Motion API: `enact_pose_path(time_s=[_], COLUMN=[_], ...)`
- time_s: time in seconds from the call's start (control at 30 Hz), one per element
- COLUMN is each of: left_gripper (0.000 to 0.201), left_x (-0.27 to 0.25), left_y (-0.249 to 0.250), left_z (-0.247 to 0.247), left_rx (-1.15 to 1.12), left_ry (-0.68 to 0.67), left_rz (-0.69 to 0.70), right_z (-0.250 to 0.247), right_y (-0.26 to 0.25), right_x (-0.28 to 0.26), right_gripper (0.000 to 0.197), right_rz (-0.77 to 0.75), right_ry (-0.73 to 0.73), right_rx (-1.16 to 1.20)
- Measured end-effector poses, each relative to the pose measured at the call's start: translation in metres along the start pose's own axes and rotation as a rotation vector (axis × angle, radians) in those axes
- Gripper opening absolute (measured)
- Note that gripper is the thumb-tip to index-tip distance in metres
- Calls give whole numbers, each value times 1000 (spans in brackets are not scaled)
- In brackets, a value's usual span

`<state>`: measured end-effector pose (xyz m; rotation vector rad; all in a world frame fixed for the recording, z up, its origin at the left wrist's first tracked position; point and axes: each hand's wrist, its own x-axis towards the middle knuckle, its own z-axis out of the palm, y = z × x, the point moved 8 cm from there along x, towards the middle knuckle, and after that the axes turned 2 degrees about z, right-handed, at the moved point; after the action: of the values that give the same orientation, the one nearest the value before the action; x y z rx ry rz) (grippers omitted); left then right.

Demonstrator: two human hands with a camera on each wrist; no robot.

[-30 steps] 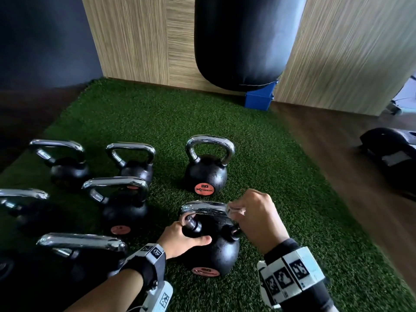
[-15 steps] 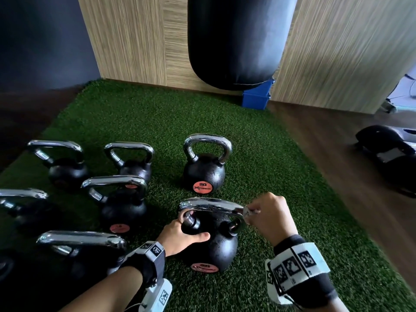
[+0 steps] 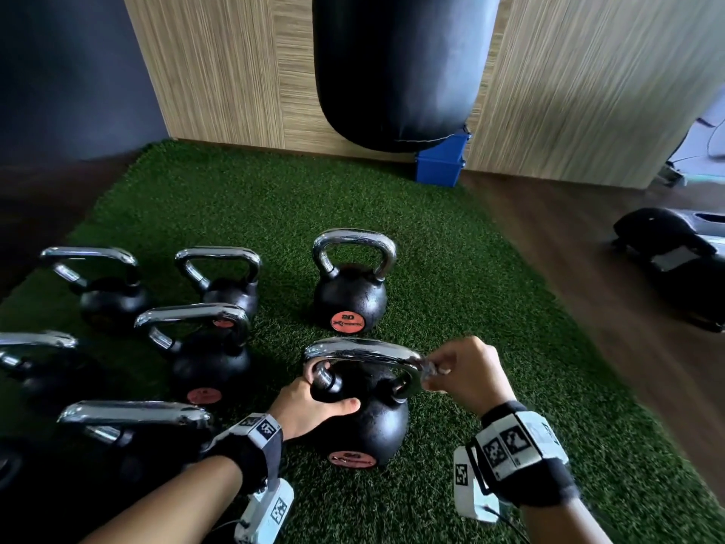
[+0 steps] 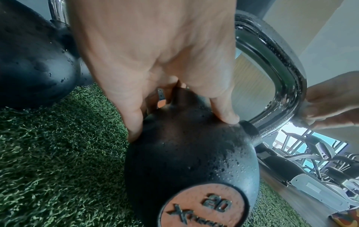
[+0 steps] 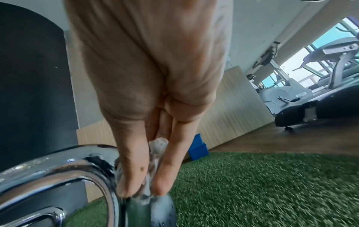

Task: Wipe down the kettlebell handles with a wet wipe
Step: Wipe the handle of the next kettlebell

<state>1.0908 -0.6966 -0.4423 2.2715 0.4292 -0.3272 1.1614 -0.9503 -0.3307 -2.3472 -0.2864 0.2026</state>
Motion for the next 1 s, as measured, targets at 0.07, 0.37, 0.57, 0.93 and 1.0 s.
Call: enact_pose_path(time_s=[0.07, 0.37, 0.57, 0.93, 1.0], left_gripper=[98, 103, 94, 36, 42], left_x=[1, 0, -5, -49, -58], left_y=[-2, -10, -4, 52, 66], left_z=[0, 2, -1, -32, -43], left_rx=[16, 23, 115, -611, -737], left_ry=[-5, 21, -26, -325, -317], left_rz=[-27, -134, -115, 109, 193], right_z=[3, 25, 44, 24, 20], right_y=[6, 32, 41, -67, -80], right_x=[-2, 0, -7, -34, -33], right_gripper=[16, 20, 10, 24, 27], right_rz=[23, 142, 227, -196, -227], right_ry=[-20, -85, -179, -459, -389], right_rx=[-27, -23, 107, 227, 270])
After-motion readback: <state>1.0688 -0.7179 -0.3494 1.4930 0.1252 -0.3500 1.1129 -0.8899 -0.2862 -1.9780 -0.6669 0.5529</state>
